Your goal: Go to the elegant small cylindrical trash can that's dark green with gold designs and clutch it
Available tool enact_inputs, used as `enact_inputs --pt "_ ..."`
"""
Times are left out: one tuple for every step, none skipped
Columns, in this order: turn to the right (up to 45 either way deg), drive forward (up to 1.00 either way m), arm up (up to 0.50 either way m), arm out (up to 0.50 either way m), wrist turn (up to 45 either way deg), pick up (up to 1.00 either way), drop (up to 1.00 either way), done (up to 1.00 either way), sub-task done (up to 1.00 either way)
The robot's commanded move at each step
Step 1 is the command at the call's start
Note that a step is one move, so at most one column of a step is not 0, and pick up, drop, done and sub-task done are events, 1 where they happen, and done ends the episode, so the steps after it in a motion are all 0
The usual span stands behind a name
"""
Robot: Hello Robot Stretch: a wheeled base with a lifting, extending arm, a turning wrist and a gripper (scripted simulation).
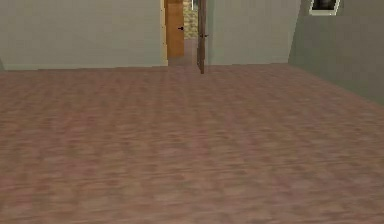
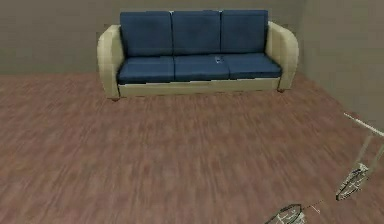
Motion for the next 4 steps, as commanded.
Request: enact_inputs --pt "0.0 1.0 0.0 0.0 0.0 0.0 0.0 0.0 0.0" --pt "-3.0 0.0 0.0 0.0 0.0 0.0 0.0 0.0 0.0" --pt "0.0 1.0 0.0 0.0 0.0 0.0 0.0 0.0 0.0" --pt "0.0 1.0 0.0 0.0 0.0 0.0 0.0 0.0 0.0"
